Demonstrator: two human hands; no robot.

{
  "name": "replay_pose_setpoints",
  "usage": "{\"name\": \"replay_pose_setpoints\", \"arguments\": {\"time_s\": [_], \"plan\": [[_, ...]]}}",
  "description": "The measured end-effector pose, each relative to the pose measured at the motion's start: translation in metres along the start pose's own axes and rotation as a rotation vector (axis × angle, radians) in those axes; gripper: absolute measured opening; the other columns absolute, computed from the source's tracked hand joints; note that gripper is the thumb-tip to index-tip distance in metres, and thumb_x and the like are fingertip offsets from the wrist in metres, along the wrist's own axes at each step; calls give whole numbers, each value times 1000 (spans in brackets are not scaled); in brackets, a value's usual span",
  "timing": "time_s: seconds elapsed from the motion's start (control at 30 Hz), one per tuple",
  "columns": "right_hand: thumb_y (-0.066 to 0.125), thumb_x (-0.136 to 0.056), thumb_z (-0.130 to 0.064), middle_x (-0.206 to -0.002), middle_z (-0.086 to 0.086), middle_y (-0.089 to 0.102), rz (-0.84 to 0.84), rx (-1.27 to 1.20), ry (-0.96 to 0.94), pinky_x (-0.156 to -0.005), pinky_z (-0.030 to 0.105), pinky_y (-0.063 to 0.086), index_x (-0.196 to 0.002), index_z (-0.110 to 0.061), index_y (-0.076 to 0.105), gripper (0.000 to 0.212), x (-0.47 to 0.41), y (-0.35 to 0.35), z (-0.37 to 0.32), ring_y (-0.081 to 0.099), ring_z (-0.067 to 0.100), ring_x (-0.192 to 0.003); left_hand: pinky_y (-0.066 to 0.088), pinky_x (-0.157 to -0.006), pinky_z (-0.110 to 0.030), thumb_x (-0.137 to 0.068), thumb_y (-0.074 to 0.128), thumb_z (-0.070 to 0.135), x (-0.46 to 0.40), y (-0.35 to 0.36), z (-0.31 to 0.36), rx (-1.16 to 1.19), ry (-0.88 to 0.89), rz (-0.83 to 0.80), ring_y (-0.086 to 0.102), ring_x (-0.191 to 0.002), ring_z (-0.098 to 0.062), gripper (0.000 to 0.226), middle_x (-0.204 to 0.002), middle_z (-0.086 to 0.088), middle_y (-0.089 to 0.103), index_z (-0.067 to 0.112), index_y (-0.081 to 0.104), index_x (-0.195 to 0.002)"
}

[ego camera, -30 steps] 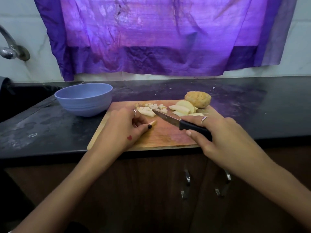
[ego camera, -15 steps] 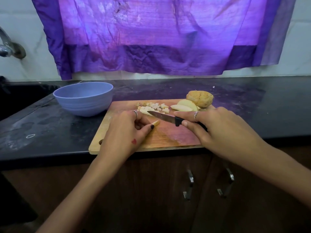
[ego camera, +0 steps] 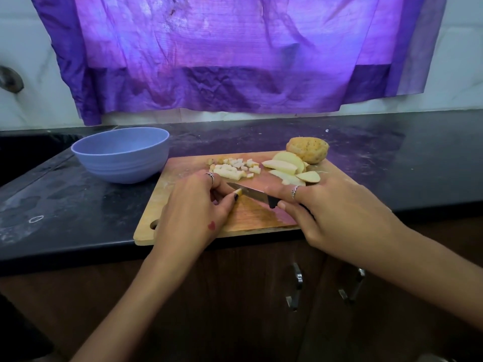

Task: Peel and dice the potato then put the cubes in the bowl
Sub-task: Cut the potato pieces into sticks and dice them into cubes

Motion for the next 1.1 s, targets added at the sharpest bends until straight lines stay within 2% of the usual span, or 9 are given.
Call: {"name": "replay_pose_setpoints", "arguments": {"time_s": [0.07, 0.13, 0.2, 0.33, 0.47, 0.67, 0.8, 0.9, 1.1], "plan": [[21, -100, -45, -110, -8, 61, 33, 29, 10, -70, 29, 41, -138, -44, 37, 41, 6, -8, -2, 57, 17, -98, 48, -64, -31, -84, 71, 32, 0, -1, 0, -11, 3, 15, 56, -69, -5, 10, -79, 13, 64, 28, 70, -75], [21, -100, -44, -115, -7, 61, 75, -13, 18, -74, 30, 44, -143, -50, 23, 44, 9, -14, -3, 57, 17, -101, 46, -63, -30, -84, 71, 34, 0, -1, -1, -19, 4, 18, 54, -68, -5, 11, -79, 12, 63, 27, 70, -75], [25, -99, -44, -107, -5, 62, 103, -100, 17, -77, 34, 47, -142, -48, 29, 43, 8, -12, -4, 57, 19, -98, 46, -63, -30, -84, 70, 34, -1, 0, -1, -22, 0, 10, 53, -68, -5, 10, -80, 11, 63, 26, 71, -78], [32, -99, -42, -92, -5, 65, 135, -127, 0, -68, 33, 46, -134, -41, 45, 38, 3, -3, -6, 59, 20, -87, 40, -60, -25, -85, 70, 31, 0, 0, -1, -13, 18, 11, 51, -64, -5, 7, -82, 12, 64, 27, 71, -78], [32, -99, -44, -71, -8, 45, 122, -149, 1, -58, 28, 32, -137, -47, 42, 40, -8, 0, -9, 49, 16, -72, 44, -63, -28, -84, 70, 30, -1, 1, -2, -3, 26, 0, 53, -66, -5, 6, -84, 14, 66, 28, 71, -79], [35, -99, -41, -113, 4, 63, 89, -144, -29, -60, 31, 36, -137, -46, 43, 38, -23, 1, -17, 60, 25, -95, 51, -68, -36, -84, 70, 30, -2, 0, -3, -22, 41, 15, 56, -71, -5, 5, -83, 13, 66, 28, 72, -80], [33, -100, -40, -75, -8, 46, 54, -85, -30, -62, 32, 37, -130, -43, 46, 33, -12, 5, -17, 54, 20, -80, 52, -69, -38, -85, 69, 28, -1, 3, -2, -31, 42, 14, 57, -73, -6, 6, -84, 11, 65, 27, 71, -79], [27, -100, -43, -92, -6, 60, 80, -29, -34, -65, 31, 41, -137, -45, 36, 39, 4, 3, -16, 57, 18, -86, 53, -70, -38, -85, 68, 28, -2, 4, -2, 6, 45, 6, 58, -75, -6, 8, -85, 11, 65, 26, 70, -77], [29, -95, -45, -99, -7, 65, 220, -161, 27, -71, 35, 50, -138, -49, 37, 44, 16, -11, -9, 60, 18, -95, 52, -68, -37, -85, 68, 31, 2, 2, -4, -14, 43, 43, 56, -69, -6, 15, -77, 9, 63, 26, 67, -71]]}}
Point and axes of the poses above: each hand's wrist, its own x-axis away from the middle knuckle, its own y-axis out of the palm, z = x × y, the point moved 7 cm from there along -x, towards the middle knuckle
